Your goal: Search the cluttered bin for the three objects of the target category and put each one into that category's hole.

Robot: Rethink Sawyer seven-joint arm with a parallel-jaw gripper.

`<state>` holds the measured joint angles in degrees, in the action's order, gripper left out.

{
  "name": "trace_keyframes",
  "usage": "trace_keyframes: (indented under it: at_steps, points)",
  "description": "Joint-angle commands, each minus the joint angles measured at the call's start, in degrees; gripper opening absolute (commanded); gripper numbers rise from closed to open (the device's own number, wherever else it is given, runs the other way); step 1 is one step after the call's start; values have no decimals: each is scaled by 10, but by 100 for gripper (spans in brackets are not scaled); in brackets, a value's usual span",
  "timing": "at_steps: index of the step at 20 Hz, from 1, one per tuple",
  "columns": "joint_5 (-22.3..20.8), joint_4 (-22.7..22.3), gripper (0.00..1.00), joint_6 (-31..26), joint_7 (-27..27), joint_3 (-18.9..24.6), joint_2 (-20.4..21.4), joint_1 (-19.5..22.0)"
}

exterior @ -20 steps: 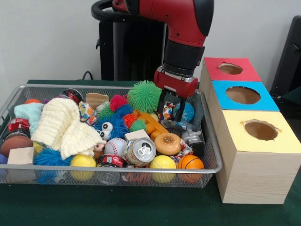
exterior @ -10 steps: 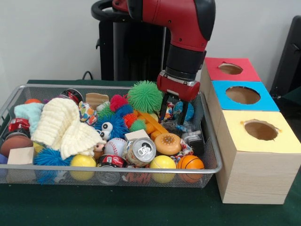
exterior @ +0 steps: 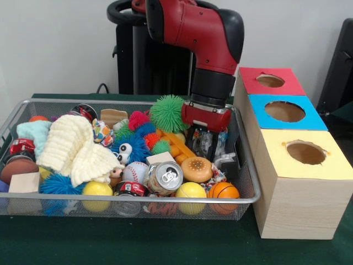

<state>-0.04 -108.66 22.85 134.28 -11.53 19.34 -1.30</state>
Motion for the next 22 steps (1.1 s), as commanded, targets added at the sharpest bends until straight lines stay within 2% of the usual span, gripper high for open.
trace_keyframes:
  at_steps: [1, 7, 13, 14, 16, 18, 22]
  points:
    - [-24, -26, 100, -11, 86, 84, -40, 18]
    - [-32, -74, 100, -36, 85, 91, 35, 25]
    - [-17, -70, 100, -57, 67, 87, 42, 21]
    - [-16, -68, 0, -64, 59, 85, 43, 18]
    - [-12, -72, 0, -65, 66, 92, 46, 20]
    - [9, -77, 0, -42, 85, 82, 44, 9]
    - [1, -83, 0, -49, 82, 92, 47, 16]
